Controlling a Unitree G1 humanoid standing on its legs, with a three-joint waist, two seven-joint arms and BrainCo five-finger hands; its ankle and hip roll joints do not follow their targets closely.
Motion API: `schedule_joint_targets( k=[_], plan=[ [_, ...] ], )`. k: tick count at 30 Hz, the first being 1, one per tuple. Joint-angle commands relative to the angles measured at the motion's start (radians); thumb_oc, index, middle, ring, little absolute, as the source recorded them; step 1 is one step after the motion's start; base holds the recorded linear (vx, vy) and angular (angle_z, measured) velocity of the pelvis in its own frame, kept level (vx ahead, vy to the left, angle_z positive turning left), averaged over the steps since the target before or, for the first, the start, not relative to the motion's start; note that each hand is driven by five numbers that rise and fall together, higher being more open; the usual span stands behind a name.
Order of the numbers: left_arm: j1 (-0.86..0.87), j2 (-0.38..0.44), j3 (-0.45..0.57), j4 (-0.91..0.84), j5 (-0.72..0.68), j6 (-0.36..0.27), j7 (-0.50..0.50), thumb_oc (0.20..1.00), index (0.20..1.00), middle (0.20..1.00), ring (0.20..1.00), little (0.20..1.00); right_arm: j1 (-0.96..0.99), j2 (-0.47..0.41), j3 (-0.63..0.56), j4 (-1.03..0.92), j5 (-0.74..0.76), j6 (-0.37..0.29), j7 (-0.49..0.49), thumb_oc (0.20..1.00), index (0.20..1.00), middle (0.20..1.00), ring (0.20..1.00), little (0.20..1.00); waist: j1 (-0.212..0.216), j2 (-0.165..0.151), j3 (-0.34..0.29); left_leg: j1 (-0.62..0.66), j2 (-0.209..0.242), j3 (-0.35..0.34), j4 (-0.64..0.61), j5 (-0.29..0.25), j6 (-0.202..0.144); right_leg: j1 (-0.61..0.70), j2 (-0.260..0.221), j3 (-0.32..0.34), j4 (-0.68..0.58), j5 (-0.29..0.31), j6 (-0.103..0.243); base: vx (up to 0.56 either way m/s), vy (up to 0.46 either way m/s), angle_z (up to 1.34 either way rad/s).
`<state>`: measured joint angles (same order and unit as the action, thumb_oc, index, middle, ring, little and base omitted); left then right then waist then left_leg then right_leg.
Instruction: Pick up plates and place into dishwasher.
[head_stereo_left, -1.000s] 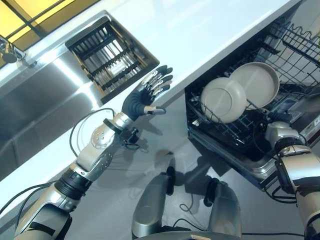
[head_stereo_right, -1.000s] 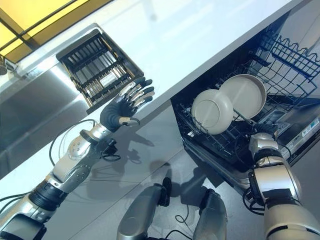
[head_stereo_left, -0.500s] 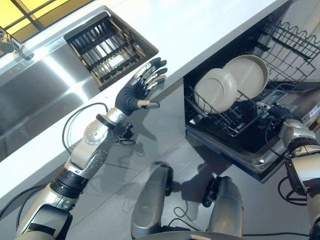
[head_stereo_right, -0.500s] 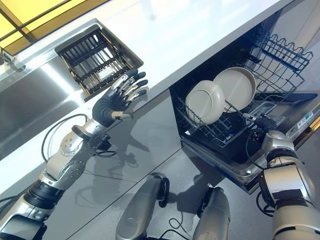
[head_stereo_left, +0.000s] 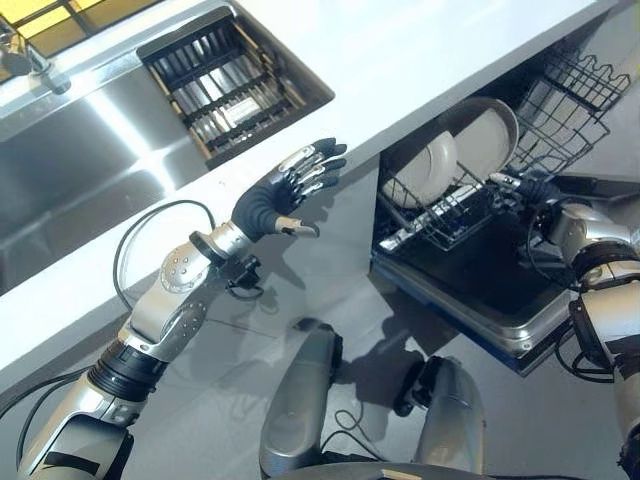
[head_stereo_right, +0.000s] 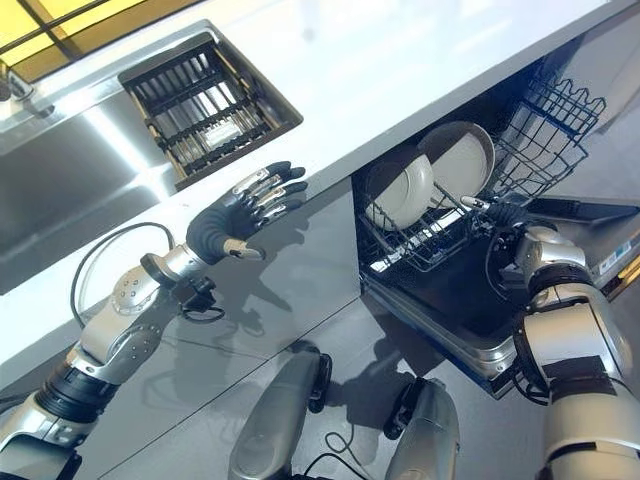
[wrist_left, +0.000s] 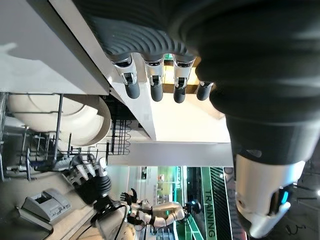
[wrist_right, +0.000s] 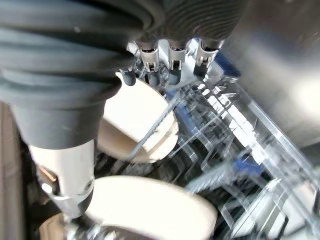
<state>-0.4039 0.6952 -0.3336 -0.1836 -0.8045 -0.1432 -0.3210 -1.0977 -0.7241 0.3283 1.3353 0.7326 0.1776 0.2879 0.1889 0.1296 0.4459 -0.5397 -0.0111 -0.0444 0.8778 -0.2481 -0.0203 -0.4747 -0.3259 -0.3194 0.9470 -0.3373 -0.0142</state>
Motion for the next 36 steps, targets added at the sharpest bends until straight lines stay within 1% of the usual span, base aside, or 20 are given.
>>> schedule_joint_targets(
  k=[1,5,10,11,14,16,19,20,21,22,24,25,27,29,31,32,33,34,36],
  plan=[
    [0.034,0.078,0.085,0.025,-0.063,-0.042,0.043,1.0,1.0,1.0,1.0,1.0,-0.175,-0.011,-0.005,-0.086,0.128,-0.045,0.046,1.0,1.0,1.0,1.0,1.0,0.049,-0.009,0.031,0.045,-0.054,0.067,-0.008,-0.143,0.116,0.02,0.047,0.049,-0.007,-0.037,-0.036,-0.04,-0.022,0.15],
    [0.032,0.084,0.086,0.023,-0.077,-0.053,0.029,1.0,1.0,1.0,1.0,1.0,-0.181,-0.003,-0.023,-0.09,0.182,-0.044,0.049,1.0,1.0,1.0,1.0,1.0,0.052,-0.009,0.029,0.037,-0.057,0.063,-0.005,-0.142,0.115,0.014,0.044,0.047,-0.004,-0.038,-0.035,-0.04,-0.023,0.1],
    [0.035,0.081,0.082,0.021,-0.077,-0.061,0.024,1.0,1.0,1.0,1.0,1.0,-0.173,0.009,-0.026,-0.091,0.182,-0.059,0.058,1.0,1.0,1.0,1.0,1.0,0.055,-0.011,0.028,0.04,-0.058,0.061,-0.006,-0.143,0.114,0.018,0.046,0.045,-0.008,-0.037,-0.035,-0.02,-0.004,0.04],
    [0.03,0.07,0.078,0.027,-0.071,-0.065,0.003,1.0,1.0,1.0,1.0,1.0,-0.158,0.016,-0.022,-0.086,0.118,-0.066,0.035,1.0,1.0,1.0,1.0,1.0,0.052,-0.017,0.025,0.045,-0.054,0.064,-0.01,-0.144,0.115,0.02,0.048,0.044,-0.016,-0.032,-0.034,-0.1,0.009,0.1],
    [0.021,0.061,0.064,0.031,-0.055,-0.073,-0.002,1.0,1.0,1.0,1.0,1.0,-0.134,0.012,-0.013,-0.079,0.072,-0.071,-0.016,1.0,1.0,1.0,1.0,1.0,0.045,-0.024,0.022,0.058,-0.048,0.07,-0.022,-0.142,0.116,0.03,0.054,0.048,-0.032,-0.024,-0.033,-0.08,0.035,0.04],
    [0.015,0.056,0.053,0.033,-0.053,-0.082,-0.006,1.0,1.0,1.0,1.0,1.0,-0.112,0.004,-0.015,-0.077,0.0,-0.095,-0.095,1.0,1.0,1.0,1.0,1.0,0.037,-0.03,0.019,0.07,-0.042,0.075,-0.03,-0.144,0.117,0.041,0.057,0.053,-0.045,-0.02,-0.033,-0.06,0.055,0.0],
    [0.011,0.046,0.039,0.033,-0.047,-0.095,0.002,1.0,1.0,1.0,1.0,1.0,-0.065,-0.004,-0.019,-0.102,-0.081,-0.161,-0.215,1.0,1.0,1.0,1.0,1.0,0.017,-0.04,0.012,0.093,-0.03,0.09,-0.045,-0.146,0.119,0.058,0.066,0.062,-0.069,-0.009,-0.032,-0.07,0.081,-0.05],
    [0.013,0.036,0.03,0.03,-0.038,-0.102,0.005,1.0,1.0,1.0,1.0,1.0,-0.036,-0.004,-0.029,-0.118,-0.149,-0.191,-0.313,1.0,1.0,1.0,1.0,1.0,0.005,-0.044,0.008,0.102,-0.023,0.097,-0.045,-0.151,0.119,0.066,0.069,0.067,-0.074,-0.008,-0.032,-0.14,0.105,-0.1],
    [0.014,0.031,0.024,0.03,-0.028,-0.111,0.01,1.0,1.0,1.0,1.0,1.0,-0.02,-0.004,-0.034,-0.134,-0.169,-0.203,-0.354,1.0,1.0,1.0,1.0,1.0,-0.003,-0.047,0.008,0.099,-0.016,0.109,-0.057,-0.124,0.124,0.065,0.07,0.061,-0.094,0.019,-0.043,-0.13,0.103,-0.1],
    [0.015,0.024,0.018,0.032,-0.02,-0.115,0.017,1.0,1.0,1.0,1.0,1.0,-0.002,-0.003,-0.04,-0.153,-0.191,-0.205,-0.397,1.0,1.0,1.0,1.0,1.0,-0.01,-0.049,0.006,0.105,-0.012,0.112,-0.059,-0.127,0.125,0.071,0.073,0.064,-0.097,0.019,-0.043,-0.11,0.103,-0.09],
    [0.024,-0.01,0.003,0.032,0.009,-0.124,0.032,1.0,1.0,1.0,1.0,1.0,0.075,0.005,-0.077,-0.218,-0.294,-0.219,-0.586,1.0,1.0,1.0,1.0,1.0,-0.04,-0.058,0.0,0.132,0.0,0.122,-0.067,-0.138,0.129,0.092,0.084,0.08,-0.115,0.02,-0.043,-0.02,0.116,-0.06],
    [0.03,-0.022,-0.002,0.031,0.023,-0.127,0.04,1.0,1.0,1.0,1.0,1.0,0.12,0.011,-0.097,-0.253,-0.341,-0.224,-0.638,1.0,1.0,1.0,1.0,1.0,-0.049,-0.061,-0.003,0.142,0.003,0.125,-0.069,-0.142,0.128,0.104,0.088,0.085,-0.127,0.023,-0.042,0.0,0.099,-0.07],
    [0.047,-0.055,-0.027,0.026,0.059,-0.14,0.053,1.0,1.0,1.0,1.0,1.0,0.214,0.028,-0.129,-0.33,-0.417,-0.215,-0.782,1.0,1.0,1.0,1.0,1.0,-0.075,-0.068,-0.008,0.168,0.01,0.132,-0.076,-0.153,0.13,0.125,0.096,0.099,-0.147,0.029,-0.035,0.03,0.105,-0.2],
    [0.065,-0.083,-0.052,0.025,0.096,-0.161,0.07,1.0,1.0,1.0,1.0,1.0,0.301,0.047,-0.158,-0.394,-0.482,-0.21,-0.901,1.0,1.0,1.0,1.0,1.0,-0.1,-0.07,-0.01,0.193,0.018,0.142,-0.085,-0.159,0.133,0.146,0.107,0.117,-0.168,0.036,-0.031,0.02,0.119,-0.27],
    [0.071,-0.093,-0.069,0.023,0.111,-0.175,0.077,1.0,1.0,1.0,1.0,1.0,0.363,0.059,-0.188,-0.416,-0.514,-0.209,-0.989,1.0,1.0,1.0,1.0,1.0,-0.119,-0.07,-0.015,0.211,0.021,0.151,-0.098,-0.159,0.133,0.16,0.116,0.13,-0.187,0.043,-0.025,0.01,0.103,-0.24],
    [0.073,-0.096,-0.073,0.02,0.113,-0.177,0.08,1.0,1.0,1.0,1.0,1.0,0.381,0.063,-0.199,-0.421,-0.512,-0.208,-1.011,1.0,1.0,1.0,1.0,1.0,-0.124,-0.07,-0.016,0.216,0.023,0.155,-0.101,-0.159,0.133,0.165,0.119,0.133,-0.194,0.045,-0.023,0.01,0.102,-0.21],
    [0.083,-0.103,-0.078,0.02,0.123,-0.189,0.081,1.0,1.0,1.0,1.0,1.0,0.422,0.074,-0.228,-0.424,-0.508,-0.222,-1.059,1.0,1.0,1.0,1.0,1.0,-0.136,-0.07,-0.019,0.229,0.025,0.162,-0.111,-0.161,0.132,0.176,0.125,0.141,-0.207,0.048,-0.019,0.02,0.089,-0.14],
    [0.086,-0.103,-0.083,0.022,0.126,-0.199,0.084,1.0,1.0,1.0,1.0,1.0,0.453,0.087,-0.25,-0.422,-0.504,-0.233,-1.077,1.0,1.0,1.0,1.0,1.0,-0.143,-0.069,-0.021,0.237,0.028,0.167,-0.115,-0.164,0.132,0.182,0.129,0.145,-0.213,0.048,-0.016,0.02,0.09,-0.14],
    [0.09,-0.109,-0.088,0.025,0.132,-0.208,0.095,1.0,1.0,1.0,1.0,1.0,0.508,0.108,-0.286,-0.397,-0.449,-0.24,-1.077,1.0,1.0,1.0,1.0,1.0,-0.156,-0.068,-0.022,0.247,0.031,0.174,-0.111,-0.173,0.133,0.193,0.134,0.152,-0.219,0.046,-0.015,0.03,0.07,-0.21]
  ],
)
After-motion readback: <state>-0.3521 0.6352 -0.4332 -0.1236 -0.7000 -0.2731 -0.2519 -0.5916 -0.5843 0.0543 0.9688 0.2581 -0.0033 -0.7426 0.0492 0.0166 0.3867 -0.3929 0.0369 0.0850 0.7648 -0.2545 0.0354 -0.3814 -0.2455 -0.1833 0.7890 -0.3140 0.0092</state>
